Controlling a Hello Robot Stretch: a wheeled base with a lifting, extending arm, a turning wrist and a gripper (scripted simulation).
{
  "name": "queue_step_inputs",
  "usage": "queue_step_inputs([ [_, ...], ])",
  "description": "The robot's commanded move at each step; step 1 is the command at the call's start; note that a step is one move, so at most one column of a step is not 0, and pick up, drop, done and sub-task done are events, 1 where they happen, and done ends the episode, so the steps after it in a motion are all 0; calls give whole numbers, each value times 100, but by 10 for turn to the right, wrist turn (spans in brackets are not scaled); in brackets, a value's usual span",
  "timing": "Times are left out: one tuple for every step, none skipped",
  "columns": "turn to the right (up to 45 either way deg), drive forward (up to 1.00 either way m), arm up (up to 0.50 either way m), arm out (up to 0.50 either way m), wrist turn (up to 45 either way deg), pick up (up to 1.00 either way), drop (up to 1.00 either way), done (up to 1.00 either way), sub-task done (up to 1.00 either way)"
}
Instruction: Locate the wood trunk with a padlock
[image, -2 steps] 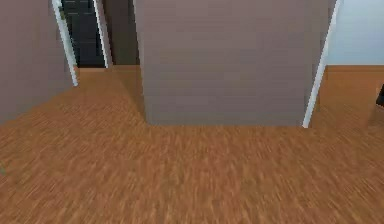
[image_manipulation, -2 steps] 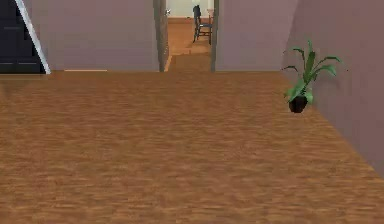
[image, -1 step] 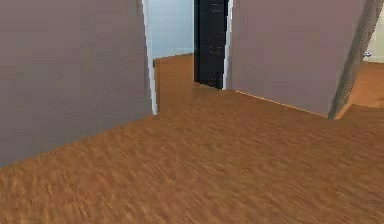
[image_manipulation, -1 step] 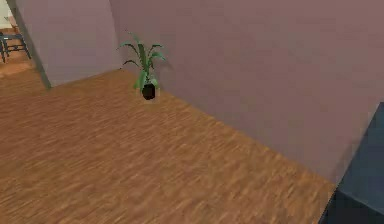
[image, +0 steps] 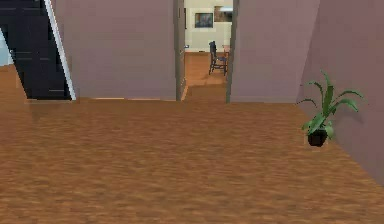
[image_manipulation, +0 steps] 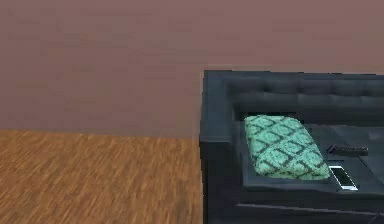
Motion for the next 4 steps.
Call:
queue_step_inputs([
  [0, 100, 0, 0, 0, 0, 0, 0, 0],
  [0, 100, 0, 0, 0, 0, 0, 0, 0],
  [30, 0, 0, 0, 0, 0, 0, 0, 0],
  [0, 100, 0, 0, 0, 0, 0, 0, 0],
])
